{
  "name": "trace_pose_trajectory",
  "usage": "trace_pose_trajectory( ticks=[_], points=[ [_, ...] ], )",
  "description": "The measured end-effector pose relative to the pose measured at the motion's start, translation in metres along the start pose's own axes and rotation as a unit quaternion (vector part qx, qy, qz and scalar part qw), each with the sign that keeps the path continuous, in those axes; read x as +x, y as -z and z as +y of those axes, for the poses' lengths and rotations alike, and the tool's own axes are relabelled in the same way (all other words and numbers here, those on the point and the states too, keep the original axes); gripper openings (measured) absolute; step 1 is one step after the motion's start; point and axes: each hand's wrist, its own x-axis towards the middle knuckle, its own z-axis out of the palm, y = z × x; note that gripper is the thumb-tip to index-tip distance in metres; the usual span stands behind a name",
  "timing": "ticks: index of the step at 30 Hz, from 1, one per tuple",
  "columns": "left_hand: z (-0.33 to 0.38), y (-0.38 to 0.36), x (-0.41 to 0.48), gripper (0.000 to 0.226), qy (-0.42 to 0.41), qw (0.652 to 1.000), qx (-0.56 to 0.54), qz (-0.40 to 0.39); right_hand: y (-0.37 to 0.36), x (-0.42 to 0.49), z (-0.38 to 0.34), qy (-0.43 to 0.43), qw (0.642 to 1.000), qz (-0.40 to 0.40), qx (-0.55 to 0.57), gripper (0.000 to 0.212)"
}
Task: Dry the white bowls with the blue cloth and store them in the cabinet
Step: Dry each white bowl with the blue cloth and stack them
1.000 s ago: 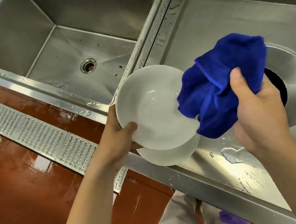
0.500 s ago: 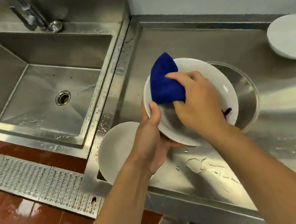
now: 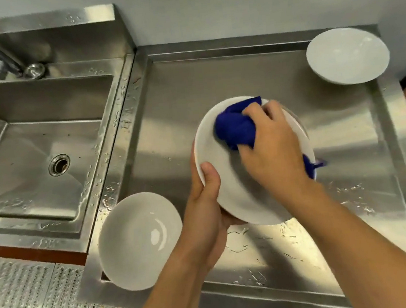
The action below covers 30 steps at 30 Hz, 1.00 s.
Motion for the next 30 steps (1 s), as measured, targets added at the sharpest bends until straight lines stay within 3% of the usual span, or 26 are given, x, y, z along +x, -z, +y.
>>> trace_pose_trajectory(
  ticks=[3, 5, 7, 8, 10, 13, 15, 17, 19, 21, 23, 25, 27, 30],
  points=[
    [0.010, 0.000, 0.011, 0.061, -0.033, 0.999, 0.021, 0.021, -0.006, -0.011, -0.013, 0.003, 0.980, -0.114, 0.162, 0.007],
    [0.014, 0.007, 0.013, 0.059, -0.049, 0.997, 0.017, 0.051, 0.004, -0.025, -0.008, 0.035, 0.964, -0.229, 0.132, 0.006],
    [0.011, 0.011, 0.013, 0.052, -0.063, 0.996, 0.035, 0.060, 0.019, -0.030, 0.012, 0.059, 0.955, -0.291, 0.011, 0.012],
    [0.008, 0.011, 0.010, 0.046, -0.064, 0.995, 0.045, 0.056, 0.025, -0.029, 0.023, 0.057, 0.955, -0.286, -0.059, 0.014],
    [-0.001, 0.005, 0.005, 0.044, -0.050, 0.997, 0.043, 0.040, 0.029, -0.018, 0.039, 0.010, 0.972, -0.179, -0.151, 0.017],
    [-0.008, -0.004, 0.004, 0.051, -0.023, 0.999, 0.018, 0.030, 0.015, 0.006, 0.025, -0.017, 0.998, -0.020, -0.060, 0.027],
    [-0.006, -0.007, 0.007, 0.058, -0.023, 0.999, 0.006, 0.034, 0.002, 0.013, 0.000, -0.011, 0.996, -0.027, 0.079, 0.023],
    [0.005, -0.004, 0.012, 0.071, -0.031, 0.998, 0.004, 0.057, -0.004, 0.004, -0.015, -0.008, 0.979, -0.122, 0.161, 0.006],
    [0.017, 0.007, 0.015, 0.088, -0.047, 0.995, 0.011, 0.086, 0.002, -0.011, -0.013, 0.020, 0.957, -0.258, 0.133, 0.005],
    [0.022, 0.018, 0.013, 0.081, -0.081, 0.992, 0.034, 0.095, 0.014, -0.017, 0.004, 0.047, 0.946, -0.319, 0.026, 0.004],
    [0.018, 0.017, 0.007, 0.056, -0.095, 0.990, 0.049, 0.092, 0.021, -0.011, 0.020, 0.036, 0.961, -0.257, -0.097, 0.015],
    [0.008, 0.007, 0.002, 0.047, -0.079, 0.991, 0.042, 0.095, 0.019, 0.006, 0.024, -0.002, 0.981, -0.131, -0.140, 0.026],
    [0.001, -0.003, 0.003, 0.047, -0.062, 0.994, 0.012, 0.089, 0.009, 0.019, 0.008, 0.001, 0.996, -0.050, -0.074, 0.029],
    [0.008, -0.010, 0.009, 0.054, -0.092, 0.990, -0.004, 0.107, -0.004, 0.022, -0.023, 0.034, 0.990, -0.062, 0.119, 0.011]
  ],
)
